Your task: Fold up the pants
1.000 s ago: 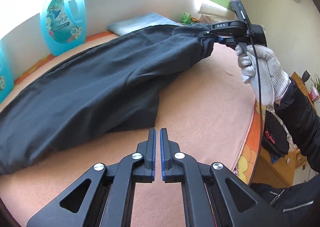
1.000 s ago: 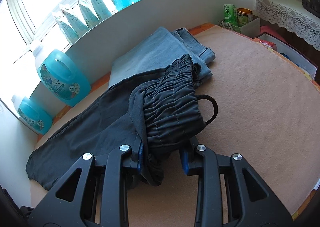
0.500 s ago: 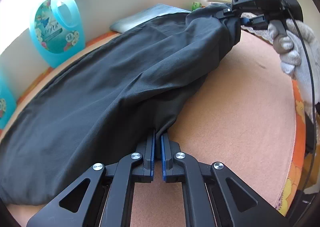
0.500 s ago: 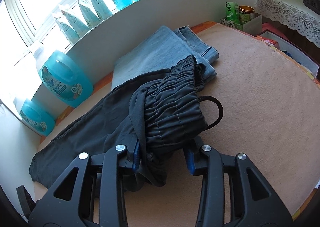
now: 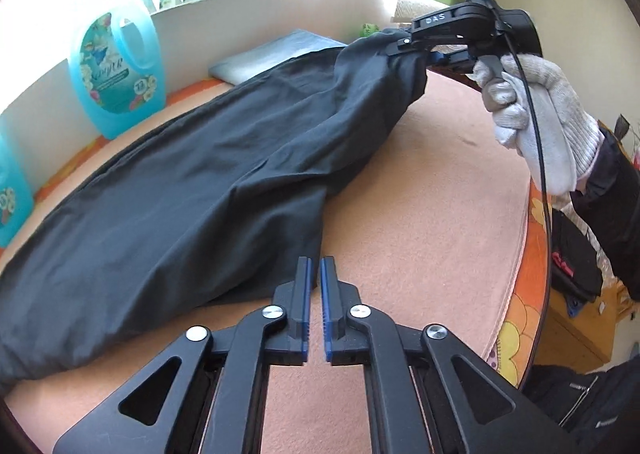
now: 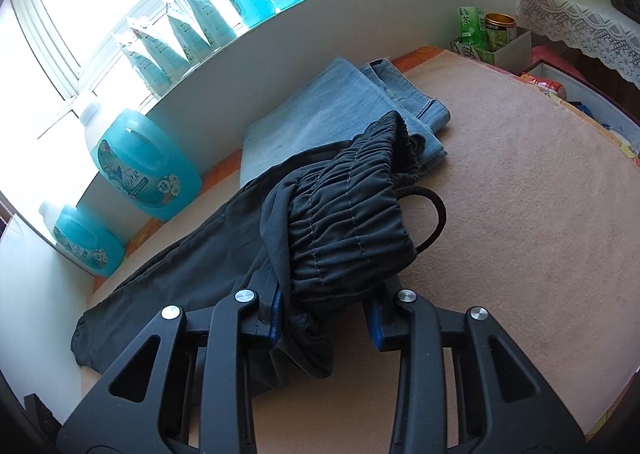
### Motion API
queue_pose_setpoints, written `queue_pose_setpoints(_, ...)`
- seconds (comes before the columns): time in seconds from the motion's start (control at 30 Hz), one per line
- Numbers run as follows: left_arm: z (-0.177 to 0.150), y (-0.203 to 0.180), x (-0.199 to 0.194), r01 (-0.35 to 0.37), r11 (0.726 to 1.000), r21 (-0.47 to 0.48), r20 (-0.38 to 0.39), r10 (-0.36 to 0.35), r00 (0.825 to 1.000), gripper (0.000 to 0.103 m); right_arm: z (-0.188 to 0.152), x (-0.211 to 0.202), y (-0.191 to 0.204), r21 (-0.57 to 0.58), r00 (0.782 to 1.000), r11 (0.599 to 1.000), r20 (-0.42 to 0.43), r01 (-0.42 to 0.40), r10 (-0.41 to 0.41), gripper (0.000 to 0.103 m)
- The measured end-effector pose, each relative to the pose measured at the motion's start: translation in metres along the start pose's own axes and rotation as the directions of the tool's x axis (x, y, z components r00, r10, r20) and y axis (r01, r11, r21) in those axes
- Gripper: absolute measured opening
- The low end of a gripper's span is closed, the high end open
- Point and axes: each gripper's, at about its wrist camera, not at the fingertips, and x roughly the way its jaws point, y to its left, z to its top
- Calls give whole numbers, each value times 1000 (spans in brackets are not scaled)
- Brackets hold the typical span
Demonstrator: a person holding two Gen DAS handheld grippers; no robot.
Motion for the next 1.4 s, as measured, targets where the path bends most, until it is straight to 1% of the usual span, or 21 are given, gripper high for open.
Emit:
queue_pose_setpoints(0.03, 2, 0, 3, -2, 1000, 0, 0, 2, 1000, 22, 0, 1, -1, 1, 1000, 1000, -4, 6, -6, 34)
queue_pose_setpoints(0.1, 6, -3, 12, -22, 999, 43, -12, 22, 1000, 43, -1, 5, -3, 9, 1000, 1000, -15, 5, -5, 34)
queue_pose_setpoints(0.17, 9, -8, 23, -52, 995, 82, -42, 55, 998, 48, -2, 7, -4, 14, 1000, 1000, -20, 8, -8, 34)
queue_pose_setpoints(0.27, 15, -7, 40, -97, 989, 113, -58, 104, 993, 47, -2, 7, -5, 21, 1000, 1000, -21, 8, -7, 34)
queue_pose_setpoints(0.37, 18, 1, 55, -127, 982, 140, -51, 135, 989, 5, -2, 8, -8, 35, 1000, 999, -29, 6, -5, 39)
queue_pose_setpoints(0.4, 21, 8, 56, -108, 988, 112, -53, 114, 992, 4, -3, 9, -10, 50, 999, 999, -34, 5, -3, 39)
queue_pose_setpoints(0.47, 28, 26, 52, -18, 1000, -1, -72, 18, 997, 4, -4, 14, -15, 72, 999, 997, -52, -3, 6, 45)
queue_pose_setpoints(0.57, 33, 40, 30, 87, 992, -90, -59, -93, 994, 4, -7, 23, -21, 97, 997, 995, -80, 2, 6, 45)
queue_pose_setpoints(0.63, 34, 32, 10, 99, 994, -47, -44, -101, 994, 3, -8, 26, -24, 113, 996, 994, -89, -10, 20, 47)
queue_pose_setpoints(0.67, 33, 27, 0, 112, 994, -18, -43, -113, 993, 2, -8, 24, -23, 109, 997, 994, -80, -6, 15, 39)
queue_pose_setpoints(0.7, 30, 19, -8, 134, 991, 2, -49, -133, 990, 1, -7, 20, -19, 91, 998, 996, -63, 0, 6, 36)
queue_pose_setpoints(0.8, 16, -1, -2, 154, 986, 70, -109, -146, 983, 1, -6, -6, 1, -8, 999, 1000, 44, 17, -17, 30)
queue_pose_setpoints(0.87, 5, 1, 15, 168, 985, 49, -157, -158, 975, 1, -6, -16, 10, -54, 995, 998, 93, 38, -33, 30)
queue_pose_setpoints(0.9, 3, 2, 20, 165, 986, 35, -159, -158, 975, 1, -7, -16, 13, -78, 994, 995, 98, 62, -54, 30)
queue_pose_setpoints(1.0, 1, 8, 15, 181, 983, -16, -117, -181, 976, 1, -8, 2, 9, -129, 987, 980, 81, 152, -142, 30)
queue_pose_setpoints(1.1, 0, 7, -3, 139, 990, 13, -70, -138, 988, 2, -10, 21, -8, -102, 989, 984, -12, 143, -146, 35)
queue_pose_setpoints(1.13, -1, 8, -11, 119, 993, 14, -54, -118, 992, 2, -11, 19, -13, -86, 990, 987, -13, 138, -140, 35)
queue_pose_setpoints(1.2, -2, 16, -26, 90, 996, -2, -20, -90, 996, 15, -17, 12, -16, -88, 990, 987, -7, 136, -138, 40)
queue_pose_setpoints(1.23, -5, 21, -33, 61, 998, -13, 2, -61, 998, 17, -20, 8, -14, -98, 990, 985, -4, 141, -142, 41)
queue_pose_setpoints(1.33, -15, 43, -57, 22, 997, -73, 42, -19, 999, 18, -29, -9, 0, -161, 987, 974, 23, 160, -158, 42)
queue_pose_setpoints(1.4, -24, 59, -72, -26, 993, -117, 62, 34, 997, 29, -34, -21, 15, -222, 983, 958, 56, 183, -175, 42)
